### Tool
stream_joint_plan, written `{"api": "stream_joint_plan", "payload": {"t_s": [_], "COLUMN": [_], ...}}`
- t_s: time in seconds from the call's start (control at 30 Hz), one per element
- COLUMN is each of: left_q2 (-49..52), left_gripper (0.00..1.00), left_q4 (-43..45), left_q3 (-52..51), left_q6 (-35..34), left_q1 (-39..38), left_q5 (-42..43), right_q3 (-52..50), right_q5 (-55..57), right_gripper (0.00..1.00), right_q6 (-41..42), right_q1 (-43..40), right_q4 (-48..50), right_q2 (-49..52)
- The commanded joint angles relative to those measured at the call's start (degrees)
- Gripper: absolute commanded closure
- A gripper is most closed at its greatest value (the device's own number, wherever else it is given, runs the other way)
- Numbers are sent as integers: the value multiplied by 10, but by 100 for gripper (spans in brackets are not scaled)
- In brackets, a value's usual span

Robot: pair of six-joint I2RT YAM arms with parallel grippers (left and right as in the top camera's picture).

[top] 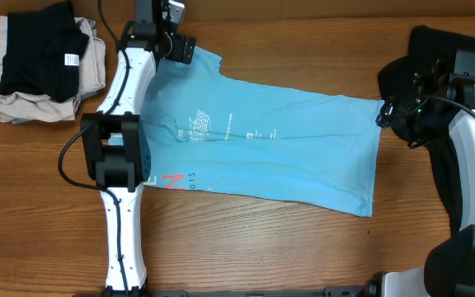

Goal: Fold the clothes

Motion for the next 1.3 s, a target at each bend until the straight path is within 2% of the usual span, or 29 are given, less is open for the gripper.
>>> {"api": "stream_joint_plan", "payload": {"t_s": [0.0,0.53,0.7,0.83,0.9,0.93,0.97,1.03,1.17,1.23,1.27], "left_q2": [31,60,71,71,71,71,71,70,65,56,49], "left_gripper": [1,7,6,9,20,31,51,69,76,86,89], "left_q4": [11,28,45,51,52,51,51,49,46,41,37], "left_q3": [16,14,14,14,14,14,14,14,15,15,16], "left_q6": [-9,-23,-54,-68,-69,-69,-69,-69,-69,-70,-72], "left_q1": [3,2,4,4,4,4,4,4,4,4,4], "left_q5": [-1,0,-17,-17,-17,-17,-17,-17,-17,-18,-19], "right_q3": [14,14,14,14,14,14,14,14,14,14,14], "right_q5": [-3,-3,-3,-3,-3,-3,-3,-3,-3,-3,-3], "right_gripper": [17,20,21,21,21,22,24,25,30,37,44], "right_q6": [-4,-4,-4,-4,-4,-4,-4,-4,-4,-4,-4], "right_q1": [-3,-3,-3,-3,-3,-3,-3,-3,-3,-3,-3], "right_q4": [2,1,1,1,2,2,3,7,17,23,27], "right_q2": [-8,-8,-8,-8,-8,-8,-8,-8,-8,-8,-8]}}
